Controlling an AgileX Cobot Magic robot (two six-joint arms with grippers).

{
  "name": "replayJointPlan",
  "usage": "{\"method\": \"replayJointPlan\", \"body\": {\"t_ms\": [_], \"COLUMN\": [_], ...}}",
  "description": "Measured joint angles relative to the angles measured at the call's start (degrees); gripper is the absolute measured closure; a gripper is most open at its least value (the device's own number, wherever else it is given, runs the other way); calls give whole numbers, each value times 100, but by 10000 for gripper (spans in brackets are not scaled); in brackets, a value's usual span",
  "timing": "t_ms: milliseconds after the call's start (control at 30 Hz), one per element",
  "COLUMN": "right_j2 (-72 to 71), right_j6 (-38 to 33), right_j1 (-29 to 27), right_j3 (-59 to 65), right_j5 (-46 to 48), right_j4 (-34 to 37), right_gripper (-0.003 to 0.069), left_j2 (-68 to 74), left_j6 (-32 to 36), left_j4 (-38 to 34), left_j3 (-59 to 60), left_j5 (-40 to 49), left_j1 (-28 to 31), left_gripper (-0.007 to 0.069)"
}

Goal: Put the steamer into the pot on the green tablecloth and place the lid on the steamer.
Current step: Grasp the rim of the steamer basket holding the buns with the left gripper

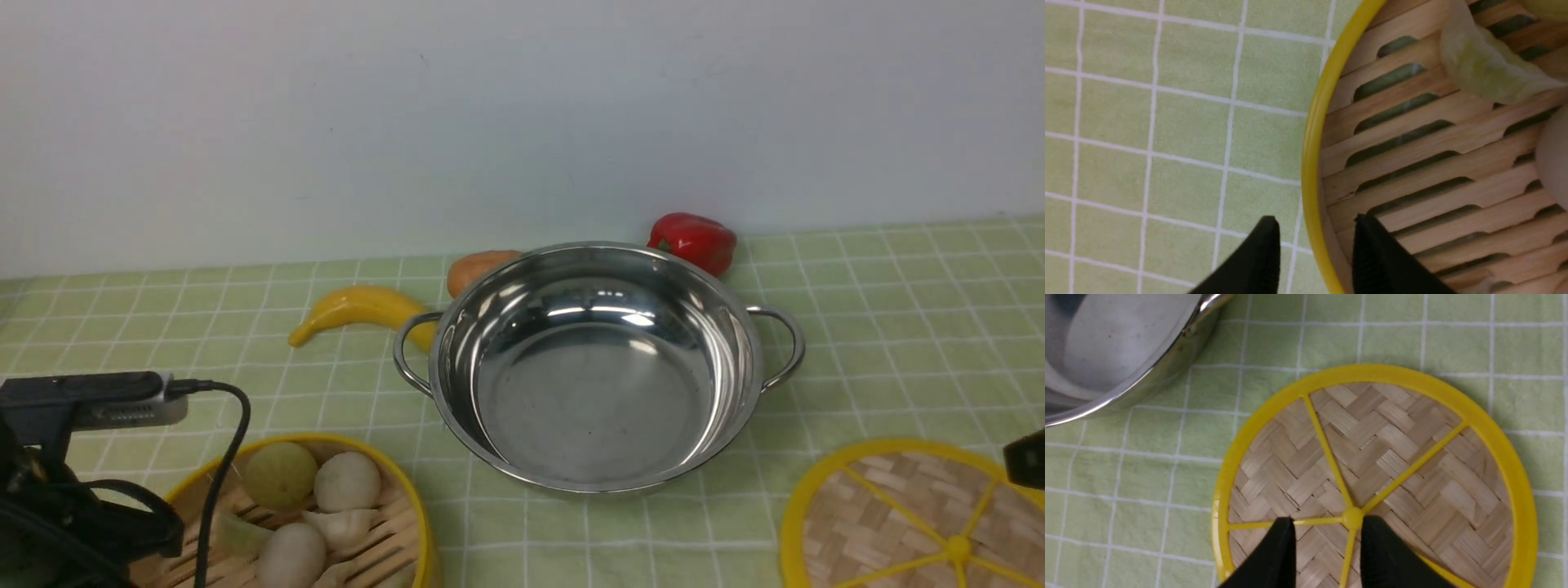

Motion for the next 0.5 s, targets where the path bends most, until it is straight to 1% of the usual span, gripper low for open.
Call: {"method": "replayJointPlan", "body": {"t_ms": [100,300,500], "right_j2": [0,0,0], "right_j6": [-144,-199,-199], "right_j1": [0,0,0], "right_j3": [0,0,0], "right_j5": [0,0,0], "right_j4": [101,132,132], "right_gripper": [415,415,415], "left_j2": [308,702,1174], "left_j6": [0,5,5], "left_j4": [57,135,314], "left_j3": [0,0,-4], "left_j5": [-228,-565,-694], "left_j1": [0,0,0], "left_gripper": [382,382,382]}}
